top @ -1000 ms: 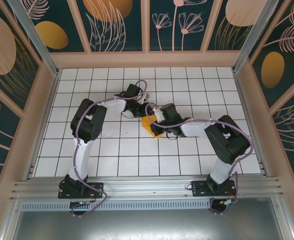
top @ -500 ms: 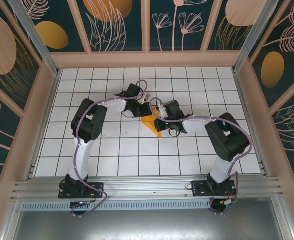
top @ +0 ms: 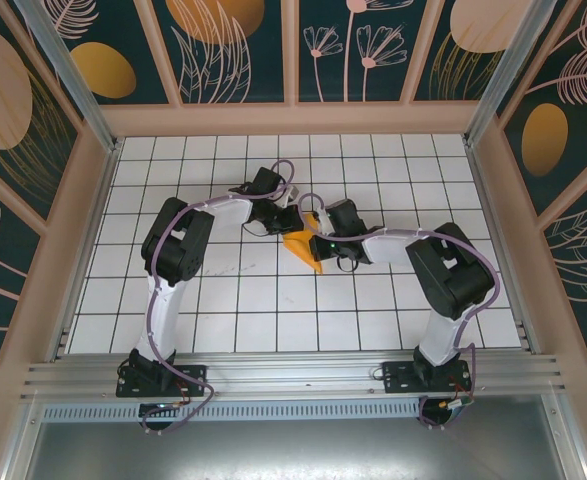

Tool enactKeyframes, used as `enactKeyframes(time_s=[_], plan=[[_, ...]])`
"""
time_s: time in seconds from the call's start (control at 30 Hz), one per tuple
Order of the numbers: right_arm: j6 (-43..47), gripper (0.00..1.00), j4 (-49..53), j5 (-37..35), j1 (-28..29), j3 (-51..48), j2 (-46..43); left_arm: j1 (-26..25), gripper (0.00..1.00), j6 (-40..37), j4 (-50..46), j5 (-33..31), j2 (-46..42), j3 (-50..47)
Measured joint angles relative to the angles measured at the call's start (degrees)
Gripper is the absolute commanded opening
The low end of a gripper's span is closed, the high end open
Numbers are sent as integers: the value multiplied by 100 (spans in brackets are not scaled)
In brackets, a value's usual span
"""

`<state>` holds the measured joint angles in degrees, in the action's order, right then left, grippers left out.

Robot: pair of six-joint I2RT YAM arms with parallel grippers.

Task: Fold a paper plane with a square sheet of paper (fold left side to right side)
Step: Third fold the triangle at the center of the table.

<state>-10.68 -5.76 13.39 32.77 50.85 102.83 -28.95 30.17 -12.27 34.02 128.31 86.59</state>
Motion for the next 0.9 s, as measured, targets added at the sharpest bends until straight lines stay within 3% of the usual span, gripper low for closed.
enactKeyframes(time_s=[0.63,0.9], plan=[[-22,0,52,-50,-13,68,87,0,11,0,0,0,0,0],[-15,0,195,-72,-13,151,149,-22,19,-24,-2,-7,0,31]])
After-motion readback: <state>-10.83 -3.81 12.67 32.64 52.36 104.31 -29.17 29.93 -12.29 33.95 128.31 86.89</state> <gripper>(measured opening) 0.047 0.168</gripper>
